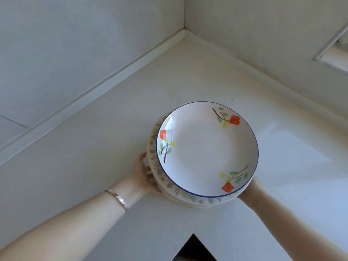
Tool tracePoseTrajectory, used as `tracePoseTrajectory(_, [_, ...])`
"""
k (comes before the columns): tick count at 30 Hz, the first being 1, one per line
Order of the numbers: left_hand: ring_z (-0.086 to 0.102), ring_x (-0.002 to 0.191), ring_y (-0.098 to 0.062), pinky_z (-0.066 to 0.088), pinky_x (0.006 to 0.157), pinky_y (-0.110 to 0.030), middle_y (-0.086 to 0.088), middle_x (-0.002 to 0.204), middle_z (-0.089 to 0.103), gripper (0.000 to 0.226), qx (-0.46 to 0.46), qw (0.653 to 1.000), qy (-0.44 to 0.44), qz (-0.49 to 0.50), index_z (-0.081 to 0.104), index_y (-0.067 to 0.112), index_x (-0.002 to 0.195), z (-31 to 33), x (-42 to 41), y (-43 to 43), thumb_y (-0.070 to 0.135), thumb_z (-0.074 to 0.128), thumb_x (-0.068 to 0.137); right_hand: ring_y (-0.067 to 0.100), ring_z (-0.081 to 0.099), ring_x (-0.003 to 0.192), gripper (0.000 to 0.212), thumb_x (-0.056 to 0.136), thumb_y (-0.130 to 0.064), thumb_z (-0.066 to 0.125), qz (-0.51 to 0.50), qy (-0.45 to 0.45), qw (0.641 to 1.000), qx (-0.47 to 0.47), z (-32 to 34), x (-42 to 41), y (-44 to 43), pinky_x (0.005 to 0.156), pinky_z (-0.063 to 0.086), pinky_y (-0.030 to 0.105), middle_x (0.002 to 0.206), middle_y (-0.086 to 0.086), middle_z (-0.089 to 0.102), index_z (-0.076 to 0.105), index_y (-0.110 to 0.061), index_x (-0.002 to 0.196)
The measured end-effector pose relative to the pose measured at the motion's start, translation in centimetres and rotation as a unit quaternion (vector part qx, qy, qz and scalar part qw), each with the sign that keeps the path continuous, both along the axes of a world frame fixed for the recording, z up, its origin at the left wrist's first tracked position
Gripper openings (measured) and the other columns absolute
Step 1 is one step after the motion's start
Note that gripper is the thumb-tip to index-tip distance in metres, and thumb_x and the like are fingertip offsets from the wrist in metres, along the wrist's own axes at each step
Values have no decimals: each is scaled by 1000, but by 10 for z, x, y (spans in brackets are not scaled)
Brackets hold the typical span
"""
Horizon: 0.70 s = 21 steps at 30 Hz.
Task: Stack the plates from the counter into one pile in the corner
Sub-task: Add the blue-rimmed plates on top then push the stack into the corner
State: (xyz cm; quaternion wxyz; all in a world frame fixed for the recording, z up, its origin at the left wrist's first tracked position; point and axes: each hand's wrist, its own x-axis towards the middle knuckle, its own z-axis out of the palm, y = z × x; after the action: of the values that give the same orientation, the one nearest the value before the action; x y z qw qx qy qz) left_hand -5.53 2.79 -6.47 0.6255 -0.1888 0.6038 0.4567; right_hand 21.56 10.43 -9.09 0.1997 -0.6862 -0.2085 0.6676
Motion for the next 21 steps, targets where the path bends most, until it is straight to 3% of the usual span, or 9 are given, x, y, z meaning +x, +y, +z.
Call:
tracePoseTrajectory(4, [48, 127, -31, 30, 100, -61, -5, 139, 53, 71, -21, 999, 4, -40, 63, 23, 120, -1, -21, 44, 59, 55, 60, 40, 61, 87, 31, 75, -14, 57, -33, -10, 999, -16, -12, -7, 43, 85, 50, 53, 116, 27, 61, 64, -1, 102])
tracePoseTrajectory(7, [48, 114, -28, 28, 98, -61, -2, 142, 50, 76, -36, 998, 5, -59, 61, 24, 122, -4, -36, 86, 60, 53, 55, 42, 59, 102, 35, 85, -17, 50, -25, 3, 1000, -9, 9, -23, 72, 85, 52, 51, 122, 24, 58, 58, -1, 115])
tracePoseTrajectory(10, [48, 99, -28, 36, 93, -50, -4, 119, 59, 62, -49, 995, 44, -70, 65, 19, 105, 3, -45, 131, 58, 45, 61, 35, 59, 84, 24, 91, -16, 45, -29, 43, 999, 9, 21, -38, 106, 70, 53, 44, 107, 20, 58, 60, -4, 106])
tracePoseTrajectory(12, [50, 77, -27, 44, 79, -37, -6, 90, 57, 44, -43, 993, 75, -85, 60, 16, 76, 7, -51, 162, 55, 41, 69, 32, 57, 78, 17, 89, -15, 49, -45, 54, 998, 8, 24, -49, 130, 74, 53, 47, 99, 17, 59, 61, -6, 95])
tracePoseTrajectory(14, [36, 52, -25, 37, 60, -23, -8, 63, 39, 42, -26, 992, 82, -93, 44, 15, 55, 15, -57, 192, 50, 36, 76, 31, 56, 76, 12, 89, -16, 51, -70, 61, 996, 5, 27, -62, 153, 81, 50, 50, 92, 14, 56, 59, -8, 88])
tracePoseTrajectory(17, [30, 47, -22, 28, 52, -20, -6, 56, 33, 40, -14, 991, 98, -86, 38, 16, 50, 22, -68, 231, 45, 36, 78, 31, 56, 77, 14, 90, -22, 54, -83, 76, 994, 1, 28, -80, 184, 85, 49, 52, 88, 13, 55, 57, -9, 86])
tracePoseTrajectory(21, [31, 48, -19, 28, 53, -18, 1, 60, 37, 39, 30, 992, 109, -62, 38, 18, 54, 23, -83, 270, 47, 35, 81, 28, 55, 76, 28, 90, -31, 54, -88, 101, 991, 21, 22, -98, 217, 78, 50, 50, 85, 10, 55, 54, -7, 105])
